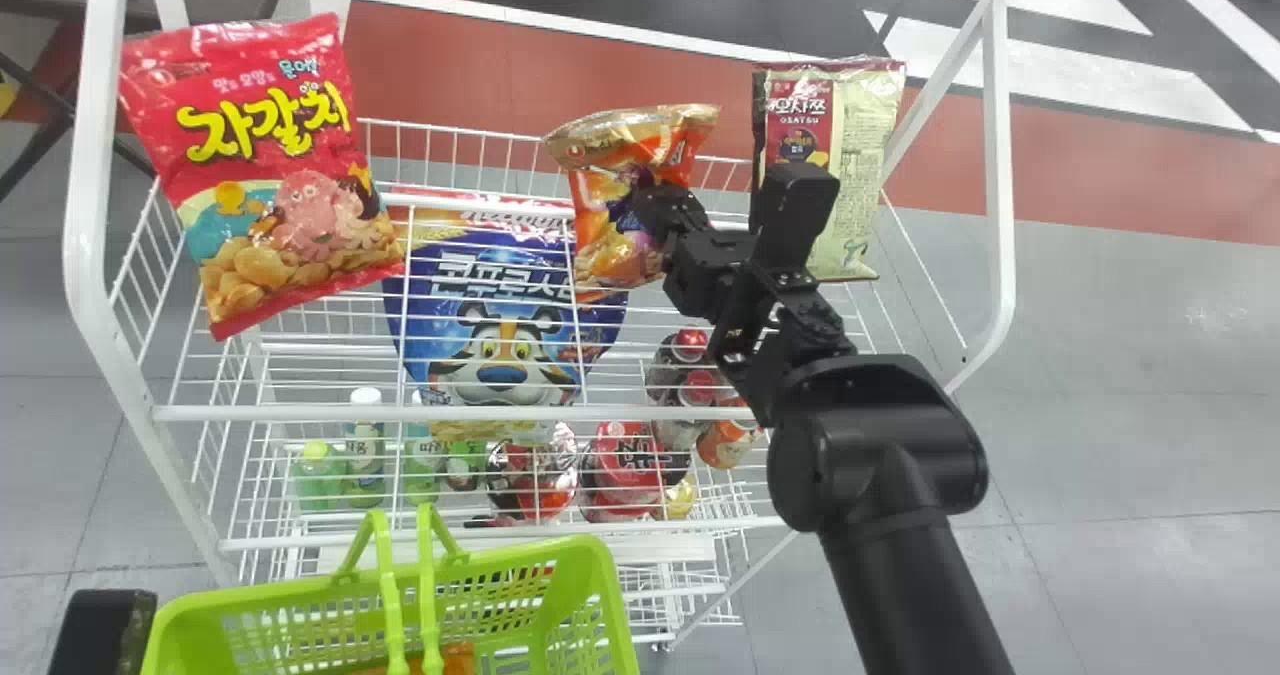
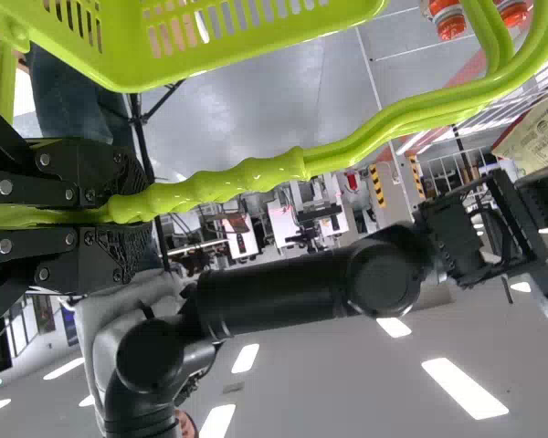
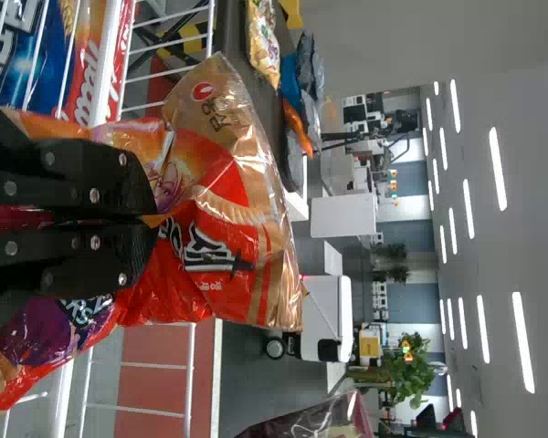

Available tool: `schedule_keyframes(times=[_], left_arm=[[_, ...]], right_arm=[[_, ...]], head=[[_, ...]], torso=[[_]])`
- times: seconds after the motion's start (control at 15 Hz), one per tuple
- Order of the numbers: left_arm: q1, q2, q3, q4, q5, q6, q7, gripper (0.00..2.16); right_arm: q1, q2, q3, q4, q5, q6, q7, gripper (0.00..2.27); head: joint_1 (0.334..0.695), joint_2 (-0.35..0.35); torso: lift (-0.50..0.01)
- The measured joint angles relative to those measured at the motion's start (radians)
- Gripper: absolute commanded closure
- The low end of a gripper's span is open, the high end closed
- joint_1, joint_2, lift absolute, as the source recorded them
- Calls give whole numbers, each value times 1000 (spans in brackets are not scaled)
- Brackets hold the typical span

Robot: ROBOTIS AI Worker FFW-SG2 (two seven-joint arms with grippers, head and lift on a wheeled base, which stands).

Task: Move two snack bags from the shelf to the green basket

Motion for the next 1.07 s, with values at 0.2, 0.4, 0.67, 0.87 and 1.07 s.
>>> schedule_keyframes(times=[0.2,0.4,0.67,0.87,1.07], left_arm=[[4,-3,-2,-3,-3,-2,4,2111],[7,-3,-2,-11,-3,-3,4,2111],[1,-2,-13,-24,-4,-2,5,2111],[-3,0,-14,-30,-4,-1,5,2111],[-4,1,-13,-32,-2,-3,2,2111]], right_arm=[[95,-30,-59,-208,-115,125,0,2189],[199,-55,-155,-421,-282,340,0,2189],[316,-65,-281,-649,-458,711,0,2186],[367,-56,-317,-761,-503,974,-3,2186],[400,-40,-314,-819,-528,1201,0,2186]], head=[[695,-327],[695,-350],[695,-350],[695,-350],[695,-350]], torso=[[-18],[-18],[-18],[-18],[-18]])
